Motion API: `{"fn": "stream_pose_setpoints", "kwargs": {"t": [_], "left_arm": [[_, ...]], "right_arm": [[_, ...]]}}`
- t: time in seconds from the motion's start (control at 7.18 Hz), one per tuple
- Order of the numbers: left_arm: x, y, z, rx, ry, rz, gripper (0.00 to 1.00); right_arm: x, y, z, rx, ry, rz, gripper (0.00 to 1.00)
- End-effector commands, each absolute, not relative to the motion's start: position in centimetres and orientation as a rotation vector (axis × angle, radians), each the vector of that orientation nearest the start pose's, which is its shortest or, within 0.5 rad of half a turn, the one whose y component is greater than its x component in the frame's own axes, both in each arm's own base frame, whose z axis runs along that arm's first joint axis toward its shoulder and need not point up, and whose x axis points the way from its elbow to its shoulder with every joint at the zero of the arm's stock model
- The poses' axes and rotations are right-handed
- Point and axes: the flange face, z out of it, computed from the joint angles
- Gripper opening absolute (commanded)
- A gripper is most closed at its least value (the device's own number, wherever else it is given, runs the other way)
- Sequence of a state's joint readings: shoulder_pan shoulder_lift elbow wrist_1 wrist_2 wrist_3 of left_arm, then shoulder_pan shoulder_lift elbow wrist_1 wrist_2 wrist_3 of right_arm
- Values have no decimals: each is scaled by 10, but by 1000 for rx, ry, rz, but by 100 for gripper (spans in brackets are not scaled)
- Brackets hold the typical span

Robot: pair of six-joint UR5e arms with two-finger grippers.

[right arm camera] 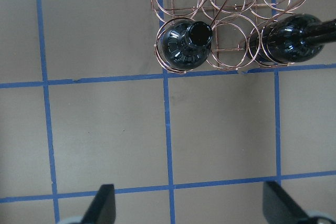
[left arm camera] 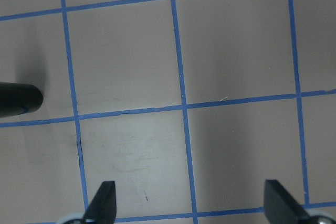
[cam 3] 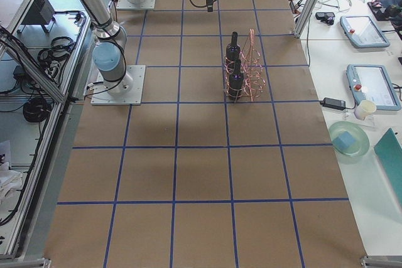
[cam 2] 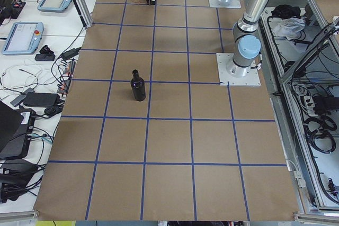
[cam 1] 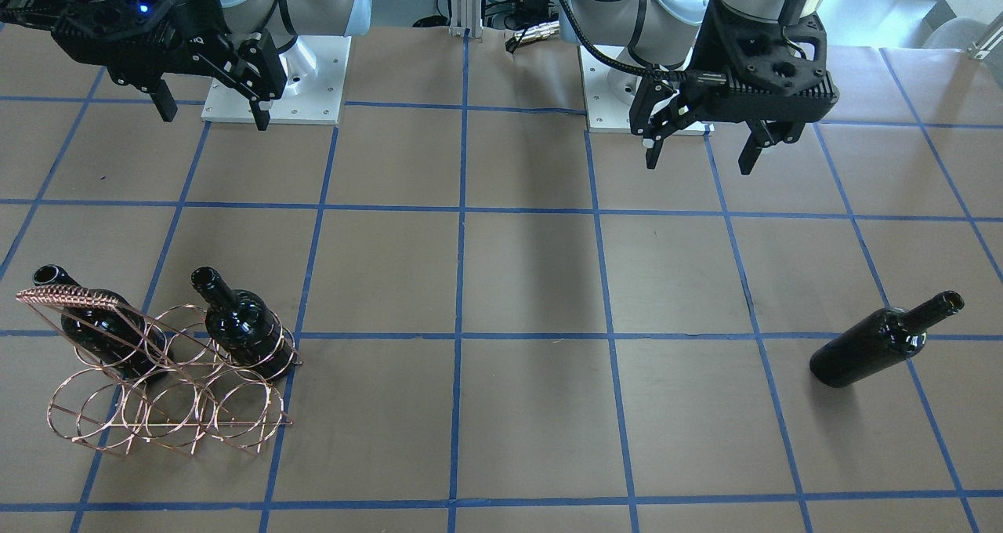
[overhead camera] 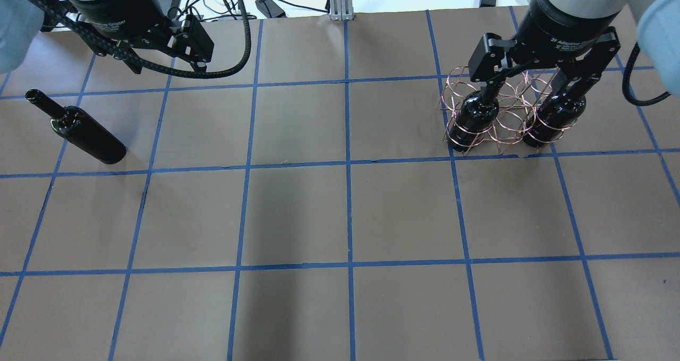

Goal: Place wine into wine basket
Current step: 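Move the left gripper down over the lying black wine bottle's neck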

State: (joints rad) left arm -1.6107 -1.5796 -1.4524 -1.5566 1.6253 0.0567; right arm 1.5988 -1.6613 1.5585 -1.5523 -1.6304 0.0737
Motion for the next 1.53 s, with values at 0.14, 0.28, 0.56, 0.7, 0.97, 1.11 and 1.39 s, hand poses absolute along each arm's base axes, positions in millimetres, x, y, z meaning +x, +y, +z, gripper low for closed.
{"fn": "stream_pose_setpoints", "kwargs": {"t": [0.14, 0.28, 0.56, 0.7, 0.97, 1.11, 1.39], "left_arm": [[-134, -503, 549, 100, 3102, -206, 100], [-98, -512, 555, -14, 3119, -224, 100], [-29, -525, 556, -88, 3159, -200, 100], [7, -530, 554, -16, 3148, -188, 100], [103, -549, 519, 82, 3141, -132, 100], [139, -564, 495, 109, 3112, -154, 100], [186, -580, 445, 104, 3140, -61, 100]], "right_arm": [[140, -456, 536, 83, 3194, -142, 100], [140, -456, 535, 80, 3194, -140, 100], [140, -455, 536, 82, 3191, -142, 100], [140, -455, 537, 80, 3192, -147, 100], [139, -455, 537, 81, 3197, -145, 100], [139, -453, 538, 81, 3197, -145, 100], [139, -453, 539, 78, 3197, -150, 100]]}}
